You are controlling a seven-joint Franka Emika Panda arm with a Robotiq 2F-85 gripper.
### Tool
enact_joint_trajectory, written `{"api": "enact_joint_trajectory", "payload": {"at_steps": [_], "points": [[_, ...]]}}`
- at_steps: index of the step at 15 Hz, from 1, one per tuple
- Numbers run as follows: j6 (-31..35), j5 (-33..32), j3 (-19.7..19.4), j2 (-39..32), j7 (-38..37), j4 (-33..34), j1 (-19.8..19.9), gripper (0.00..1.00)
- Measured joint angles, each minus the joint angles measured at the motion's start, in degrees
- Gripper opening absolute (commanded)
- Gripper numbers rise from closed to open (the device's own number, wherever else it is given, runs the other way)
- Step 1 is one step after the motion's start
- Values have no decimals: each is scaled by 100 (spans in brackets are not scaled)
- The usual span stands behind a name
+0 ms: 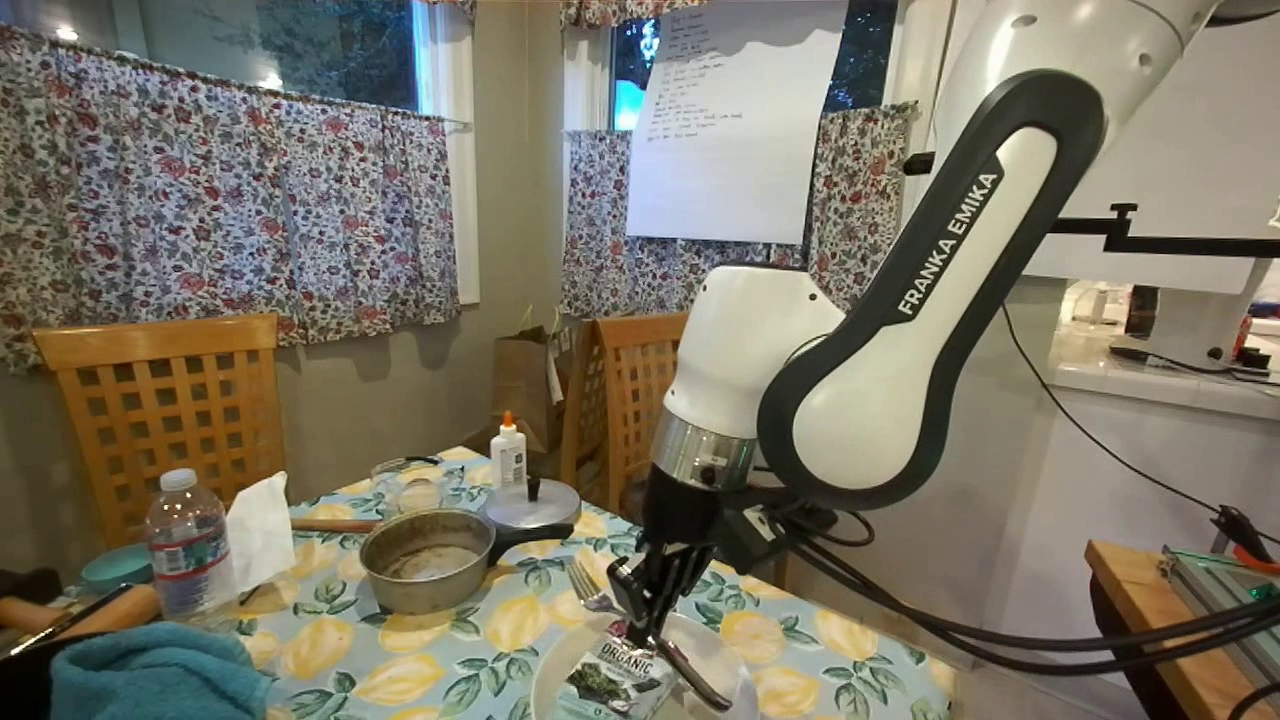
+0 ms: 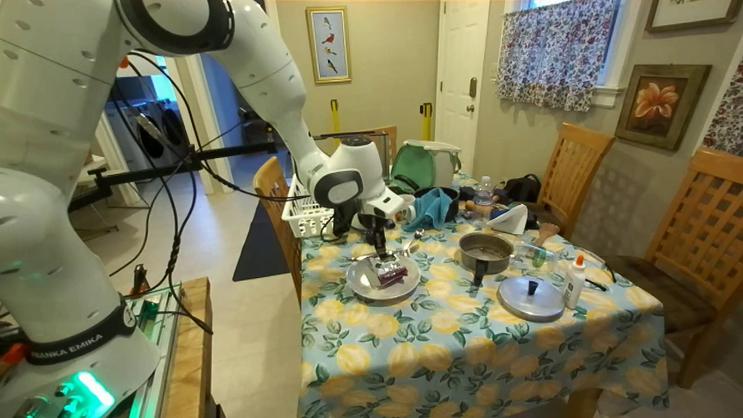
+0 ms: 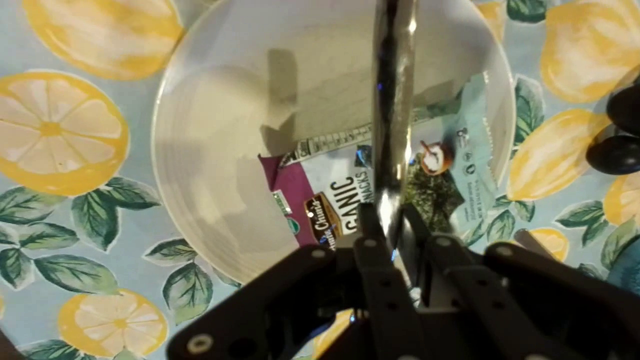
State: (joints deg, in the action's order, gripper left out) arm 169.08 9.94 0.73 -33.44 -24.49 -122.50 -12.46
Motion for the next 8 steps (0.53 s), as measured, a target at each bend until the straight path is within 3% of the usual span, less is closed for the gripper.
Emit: {"api": "enact_joint_trajectory", "payload": {"at_steps": [8], "points": [[233, 0, 24, 14, 580, -414, 376, 4]]}}
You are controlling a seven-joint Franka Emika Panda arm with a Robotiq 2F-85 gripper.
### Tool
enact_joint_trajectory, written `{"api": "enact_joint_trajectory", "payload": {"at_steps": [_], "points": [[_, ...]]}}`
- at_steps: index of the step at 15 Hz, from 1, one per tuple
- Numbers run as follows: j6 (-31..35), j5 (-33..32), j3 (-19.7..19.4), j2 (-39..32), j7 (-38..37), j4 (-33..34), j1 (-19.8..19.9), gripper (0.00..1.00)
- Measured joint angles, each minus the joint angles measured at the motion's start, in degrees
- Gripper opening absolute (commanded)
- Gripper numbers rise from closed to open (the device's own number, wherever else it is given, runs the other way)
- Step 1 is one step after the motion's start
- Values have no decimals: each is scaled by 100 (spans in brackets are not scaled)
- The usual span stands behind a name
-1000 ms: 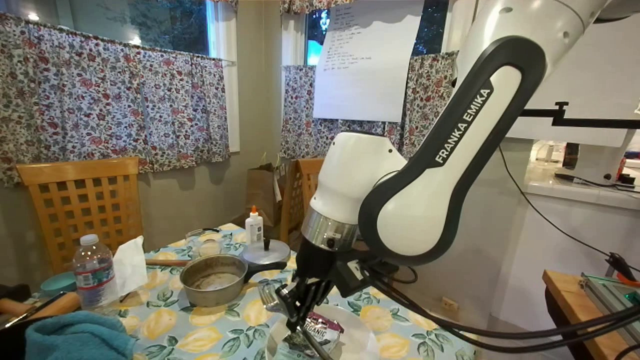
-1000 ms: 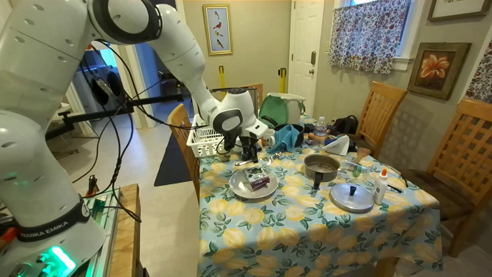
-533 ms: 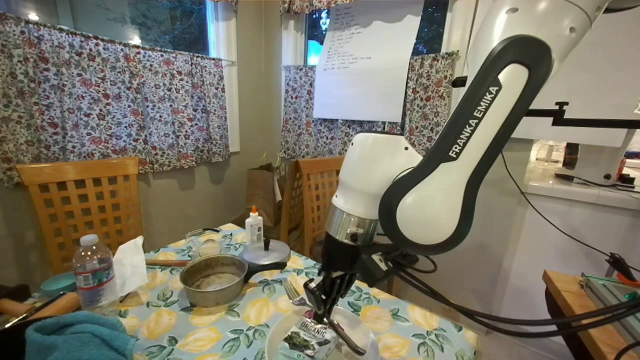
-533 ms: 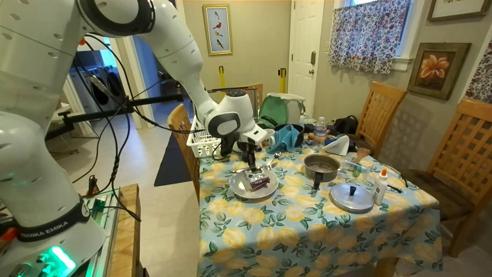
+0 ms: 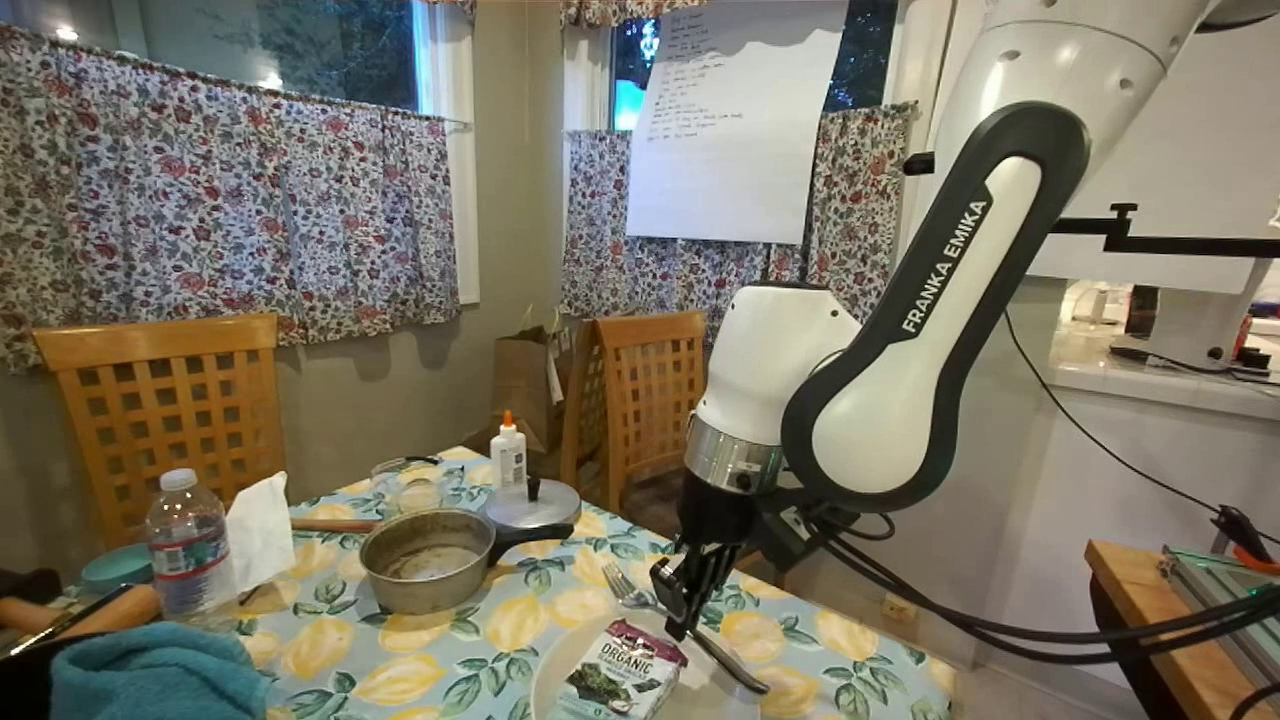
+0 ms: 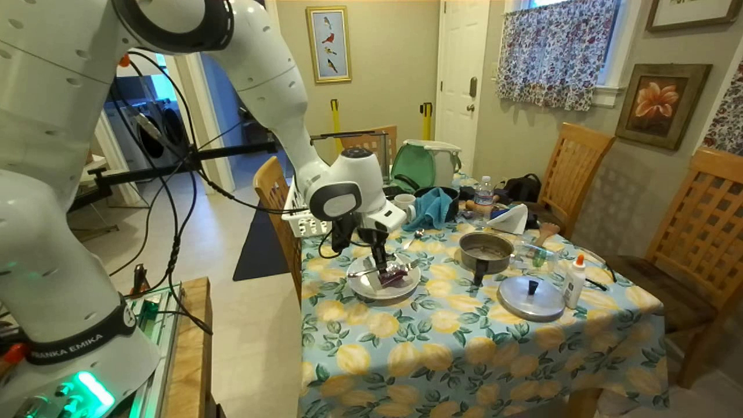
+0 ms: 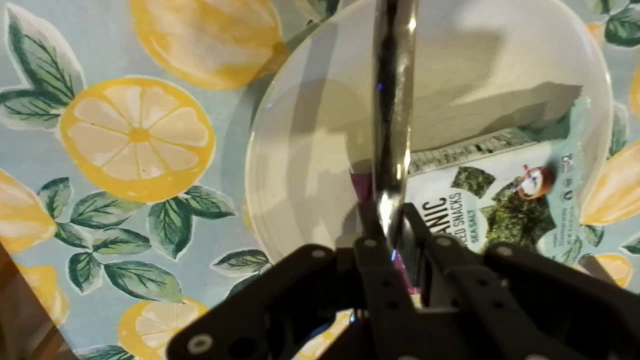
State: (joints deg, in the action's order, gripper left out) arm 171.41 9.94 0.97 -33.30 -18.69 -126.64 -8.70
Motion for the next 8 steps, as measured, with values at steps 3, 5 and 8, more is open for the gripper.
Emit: {"api": "enact_joint_trajectory", "payload": {"at_steps": [3, 5, 8], "points": [[36, 0, 0, 0, 132, -156, 146, 4], [38, 0, 5, -2, 223, -241, 250, 4], [74, 0, 3, -1, 332, -347, 394, 4]]}}
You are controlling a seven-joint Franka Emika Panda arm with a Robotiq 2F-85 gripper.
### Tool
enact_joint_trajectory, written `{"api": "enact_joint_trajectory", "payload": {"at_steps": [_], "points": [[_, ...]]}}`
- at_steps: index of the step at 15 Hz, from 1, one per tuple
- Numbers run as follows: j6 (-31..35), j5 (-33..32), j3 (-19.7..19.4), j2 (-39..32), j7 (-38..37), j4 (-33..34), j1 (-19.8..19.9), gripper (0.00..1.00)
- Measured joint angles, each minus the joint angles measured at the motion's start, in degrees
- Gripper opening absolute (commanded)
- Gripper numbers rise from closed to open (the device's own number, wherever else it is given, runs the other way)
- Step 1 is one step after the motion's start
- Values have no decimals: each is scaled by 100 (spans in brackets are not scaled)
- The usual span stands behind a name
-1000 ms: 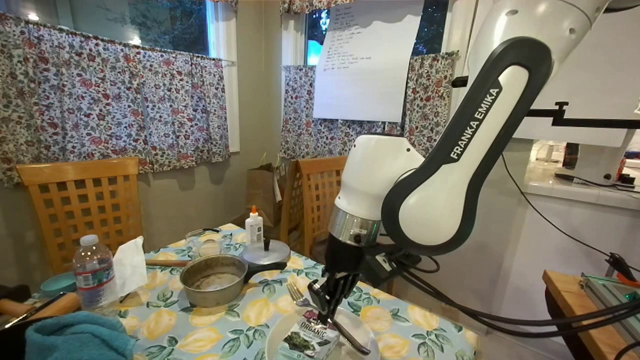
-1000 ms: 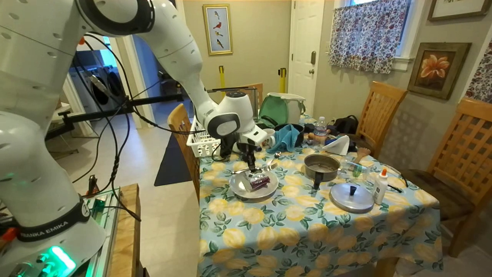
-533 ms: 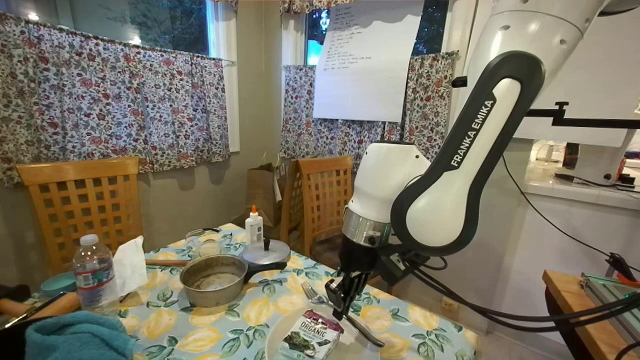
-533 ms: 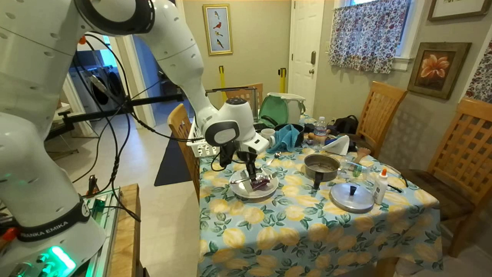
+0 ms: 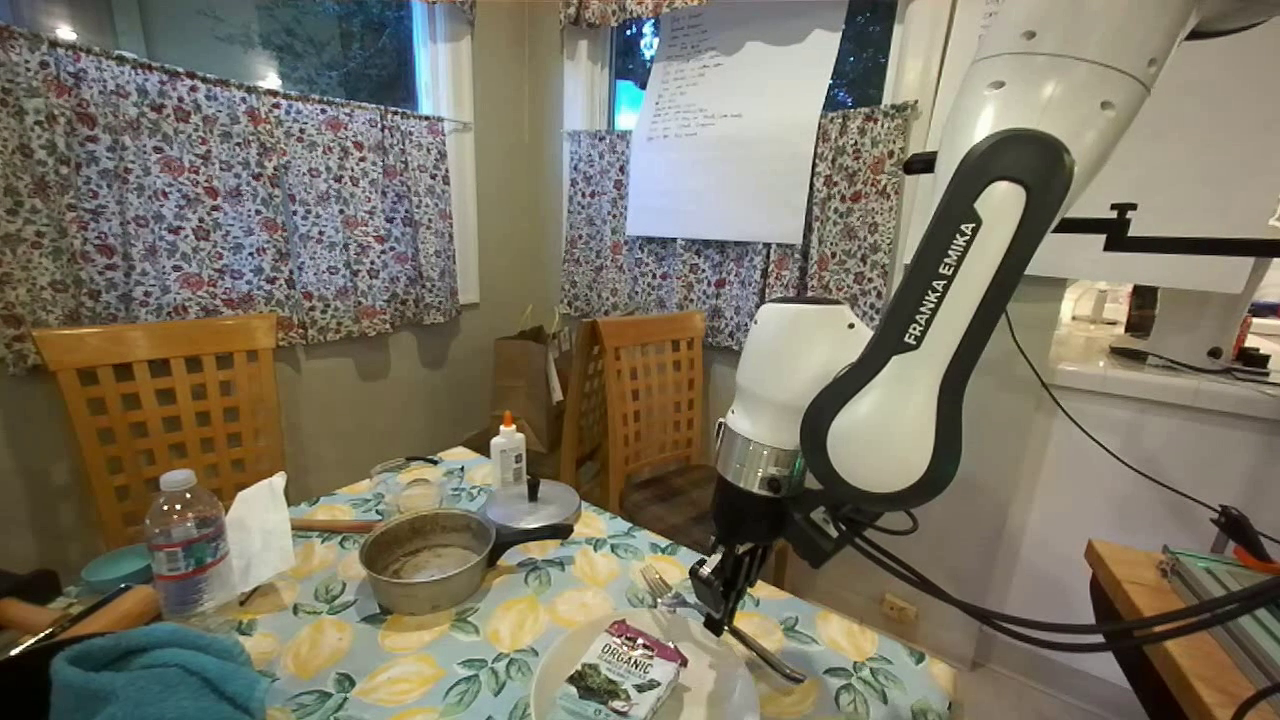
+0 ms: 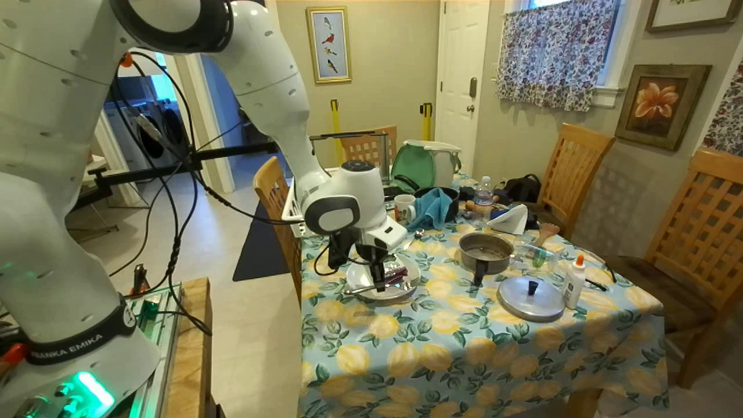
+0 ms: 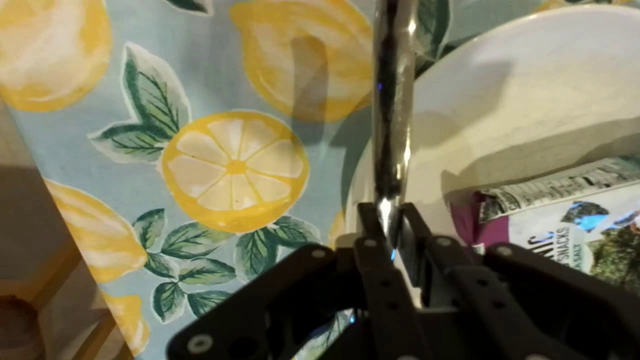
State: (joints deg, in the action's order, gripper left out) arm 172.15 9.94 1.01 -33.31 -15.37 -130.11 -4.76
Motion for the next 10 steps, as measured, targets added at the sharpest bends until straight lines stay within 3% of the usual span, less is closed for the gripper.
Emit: {"api": "enact_joint_trajectory", "payload": {"at_steps": [10], "points": [[57, 0, 44, -38, 139, -54, 431, 4]]}}
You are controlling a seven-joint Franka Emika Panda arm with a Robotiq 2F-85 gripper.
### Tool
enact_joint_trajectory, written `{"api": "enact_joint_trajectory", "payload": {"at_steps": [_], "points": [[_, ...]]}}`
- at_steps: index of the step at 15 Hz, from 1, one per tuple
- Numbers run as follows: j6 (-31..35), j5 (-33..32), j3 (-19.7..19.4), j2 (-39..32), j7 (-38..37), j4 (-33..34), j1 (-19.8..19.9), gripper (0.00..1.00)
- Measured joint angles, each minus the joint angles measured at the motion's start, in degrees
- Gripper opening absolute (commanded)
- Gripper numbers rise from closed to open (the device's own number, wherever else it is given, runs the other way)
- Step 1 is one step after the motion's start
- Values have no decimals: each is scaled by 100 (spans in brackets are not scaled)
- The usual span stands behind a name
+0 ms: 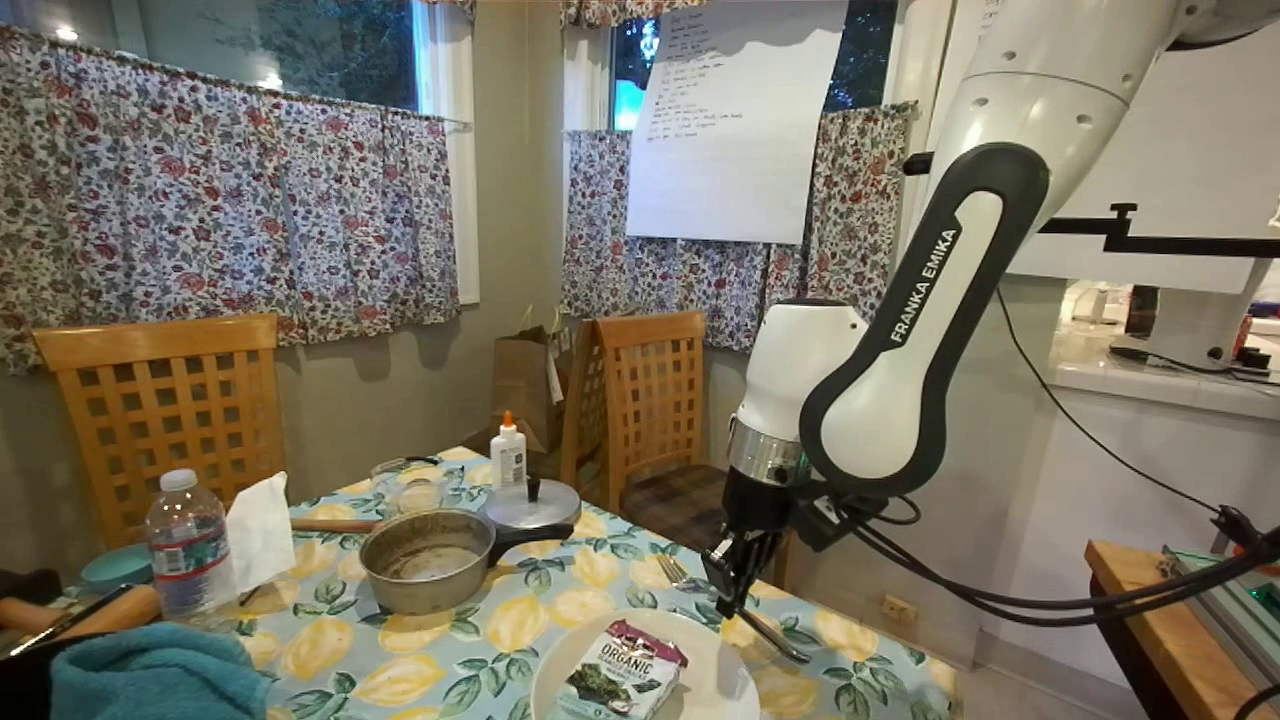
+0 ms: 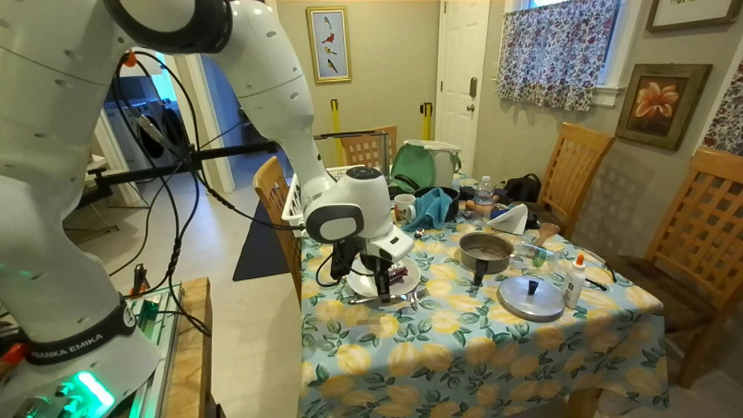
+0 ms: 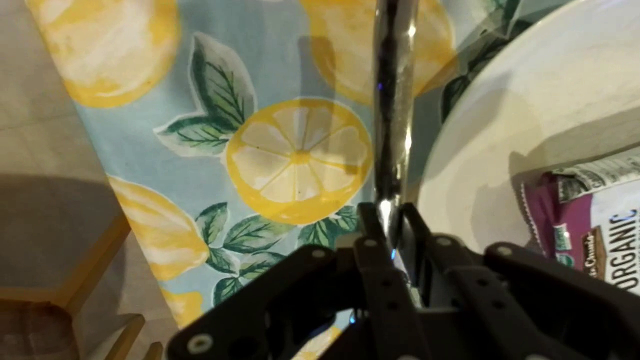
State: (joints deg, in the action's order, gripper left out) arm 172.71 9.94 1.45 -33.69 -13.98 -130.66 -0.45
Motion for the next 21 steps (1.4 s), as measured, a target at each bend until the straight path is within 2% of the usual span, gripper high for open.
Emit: {"api": "enact_joint_trajectory", "payload": {"at_steps": [10, 17, 18, 21], "points": [[9, 0, 456, -257, 292, 38, 662, 4], [8, 0, 562, -497, 352, 231, 796, 4], [8, 0, 569, -529, 352, 278, 796, 37], [8, 0, 574, -617, 352, 416, 794, 53]]}}
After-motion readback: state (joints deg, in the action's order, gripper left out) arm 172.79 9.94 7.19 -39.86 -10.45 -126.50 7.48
